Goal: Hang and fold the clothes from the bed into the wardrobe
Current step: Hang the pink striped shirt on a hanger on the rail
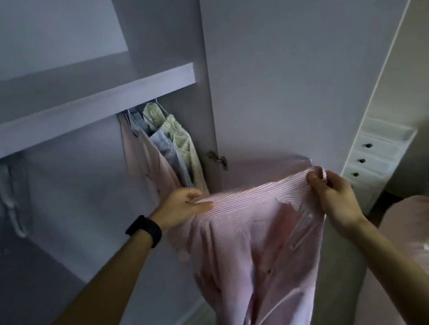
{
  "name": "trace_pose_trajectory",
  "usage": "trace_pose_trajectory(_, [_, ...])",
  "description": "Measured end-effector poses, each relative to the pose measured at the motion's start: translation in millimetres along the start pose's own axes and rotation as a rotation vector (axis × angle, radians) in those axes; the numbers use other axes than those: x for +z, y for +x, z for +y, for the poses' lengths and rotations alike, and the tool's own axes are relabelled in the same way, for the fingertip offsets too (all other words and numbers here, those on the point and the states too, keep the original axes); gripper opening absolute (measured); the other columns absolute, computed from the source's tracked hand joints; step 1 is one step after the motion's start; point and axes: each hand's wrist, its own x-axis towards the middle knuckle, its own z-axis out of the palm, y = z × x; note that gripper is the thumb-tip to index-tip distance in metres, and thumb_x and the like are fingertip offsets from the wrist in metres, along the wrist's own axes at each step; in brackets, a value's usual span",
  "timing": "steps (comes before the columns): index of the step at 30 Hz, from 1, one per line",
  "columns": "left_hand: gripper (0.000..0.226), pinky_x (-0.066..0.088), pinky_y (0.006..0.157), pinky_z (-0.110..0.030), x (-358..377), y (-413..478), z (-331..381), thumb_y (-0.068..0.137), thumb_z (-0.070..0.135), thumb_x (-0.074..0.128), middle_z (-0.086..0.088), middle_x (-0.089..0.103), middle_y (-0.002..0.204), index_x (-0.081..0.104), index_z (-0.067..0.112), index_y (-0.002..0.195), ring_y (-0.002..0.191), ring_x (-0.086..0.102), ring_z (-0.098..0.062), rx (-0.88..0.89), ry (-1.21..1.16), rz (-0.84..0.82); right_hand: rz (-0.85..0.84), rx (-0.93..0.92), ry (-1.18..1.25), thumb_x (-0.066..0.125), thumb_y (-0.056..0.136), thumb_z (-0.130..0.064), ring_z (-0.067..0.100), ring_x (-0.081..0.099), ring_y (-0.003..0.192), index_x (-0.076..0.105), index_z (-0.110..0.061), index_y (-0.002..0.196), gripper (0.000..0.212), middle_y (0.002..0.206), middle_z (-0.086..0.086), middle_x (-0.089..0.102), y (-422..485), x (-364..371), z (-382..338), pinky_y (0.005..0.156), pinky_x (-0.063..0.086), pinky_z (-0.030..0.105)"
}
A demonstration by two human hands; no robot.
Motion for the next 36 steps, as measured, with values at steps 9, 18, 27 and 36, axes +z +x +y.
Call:
trace_pose_trajectory(9, [0.031,0.054,0.088,-0.039,21.2,-77.2,-27.6,0.094,0.046,0.065,-0.005,0.068,0.108,0.058,0.018,0.105,0.094,0.066,-0.02,-0.45,0.211,-0.073,-0.158,0.036,0.169,0.057,0.102,-0.023,0.005,0.041,0.049,0.051,-0.017,0.073,0.03,0.056,-0.01,0.047,13.8,42.0,17.3,0.045,0.038,0.02])
trace_pose_trajectory(18, [0.015,0.046,0.059,-0.033,0.0,-142.1,-13.4,0.103,0.042,0.044,0.009,0.054,0.082,0.038,0.03,0.096,0.061,0.052,-0.018,-0.111,0.805,0.423,-0.241,-0.19,0.022,0.043,0.103,-0.014,0.016,0.042,0.052,0.041,-0.031,0.122,0.025,0.061,0.001,0.041,2.6,83.6,14.1,0.058,0.039,0.035])
trace_pose_trajectory(27, [0.063,0.038,0.051,-0.028,-40.0,-192.7,-12.2,0.09,0.076,0.02,0.001,0.053,0.108,0.051,0.03,0.12,0.058,0.062,-0.023,0.005,1.356,0.19,-0.343,-0.464,-0.226,0.041,0.097,-0.004,0.029,0.059,0.096,0.068,-0.015,0.114,0.034,0.111,0.012,0.067,-3.3,110.2,-41.6,0.089,0.043,0.031])
trace_pose_trajectory(36, [0.056,0.052,0.056,-0.035,-73.8,-217.3,-28.3,0.092,0.058,0.052,-0.002,0.04,0.135,0.037,0.026,0.136,0.097,0.062,-0.023,-0.13,1.479,0.282,-0.487,-0.581,-0.489,0.067,0.083,-0.017,0.029,0.056,0.094,0.065,-0.015,0.118,0.035,0.111,0.007,0.05,-12.4,136.7,-46.5,0.087,0.041,0.028])
